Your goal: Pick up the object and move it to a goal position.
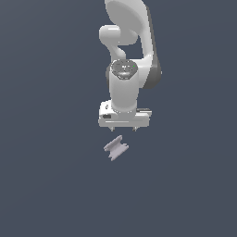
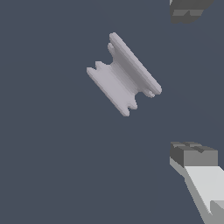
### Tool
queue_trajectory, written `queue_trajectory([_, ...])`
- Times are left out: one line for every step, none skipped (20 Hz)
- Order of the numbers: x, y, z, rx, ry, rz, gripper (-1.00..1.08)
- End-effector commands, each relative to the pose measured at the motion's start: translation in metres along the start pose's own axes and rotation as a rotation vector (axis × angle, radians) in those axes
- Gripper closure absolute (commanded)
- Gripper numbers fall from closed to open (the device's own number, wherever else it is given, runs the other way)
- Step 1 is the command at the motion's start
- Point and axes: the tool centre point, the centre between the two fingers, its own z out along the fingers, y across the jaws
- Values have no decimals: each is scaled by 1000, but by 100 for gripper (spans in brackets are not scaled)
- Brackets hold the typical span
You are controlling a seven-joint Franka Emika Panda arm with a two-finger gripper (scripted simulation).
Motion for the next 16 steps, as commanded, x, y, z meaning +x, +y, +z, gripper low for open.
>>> queue_trajectory([1,2,4,1,0,41,-92])
queue_trajectory([2,2,6,1,0,60,-92])
queue_trajectory([3,3,8,1,0,81,-92])
queue_trajectory([4,4,10,1,0,104,-92])
queue_trajectory([4,5,13,1,0,128,-92])
queue_trajectory([5,6,15,1,0,153,-92])
queue_trajectory([6,7,18,1,0,180,-92])
queue_trajectory([7,8,21,1,0,209,-92])
queue_trajectory([8,9,23,0,1,239,-92])
queue_trajectory([9,10,26,0,1,269,-92])
queue_trajectory([10,12,29,0,1,299,-92])
queue_trajectory([11,13,32,-1,2,329,-92])
queue_trajectory([12,14,35,-2,2,359,-92])
queue_trajectory([13,16,38,-2,3,389,-92])
queue_trajectory([13,17,41,-3,3,419,-92])
queue_trajectory([14,18,44,-4,4,448,-92])
